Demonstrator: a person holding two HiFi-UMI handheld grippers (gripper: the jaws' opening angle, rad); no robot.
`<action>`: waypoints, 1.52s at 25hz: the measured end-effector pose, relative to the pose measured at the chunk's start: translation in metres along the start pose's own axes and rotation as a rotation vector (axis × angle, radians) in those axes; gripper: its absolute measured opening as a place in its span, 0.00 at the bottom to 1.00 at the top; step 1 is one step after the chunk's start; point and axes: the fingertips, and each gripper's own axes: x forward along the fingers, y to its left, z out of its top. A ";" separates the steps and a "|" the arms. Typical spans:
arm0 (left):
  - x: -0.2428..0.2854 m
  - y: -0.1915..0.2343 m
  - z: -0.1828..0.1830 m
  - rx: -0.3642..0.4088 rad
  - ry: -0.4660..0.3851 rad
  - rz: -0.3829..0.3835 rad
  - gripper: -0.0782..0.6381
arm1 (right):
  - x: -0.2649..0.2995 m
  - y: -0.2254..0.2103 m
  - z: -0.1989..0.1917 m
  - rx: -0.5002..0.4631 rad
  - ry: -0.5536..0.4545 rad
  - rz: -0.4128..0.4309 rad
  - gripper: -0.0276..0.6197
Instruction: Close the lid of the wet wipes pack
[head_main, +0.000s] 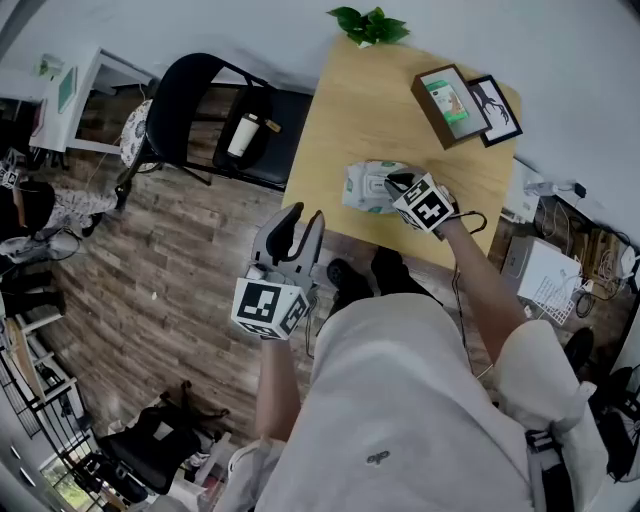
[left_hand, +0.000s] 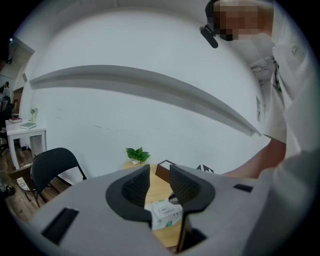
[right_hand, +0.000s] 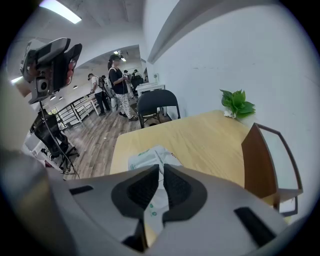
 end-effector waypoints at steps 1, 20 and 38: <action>-0.001 -0.001 0.000 -0.002 -0.003 -0.007 0.28 | 0.000 0.002 -0.002 0.000 -0.001 0.001 0.08; -0.006 -0.001 -0.016 -0.013 0.025 -0.046 0.28 | 0.017 0.031 -0.038 -0.047 0.088 0.021 0.08; -0.004 0.007 -0.023 -0.025 0.043 -0.031 0.28 | 0.035 0.032 -0.049 -0.035 0.159 0.011 0.06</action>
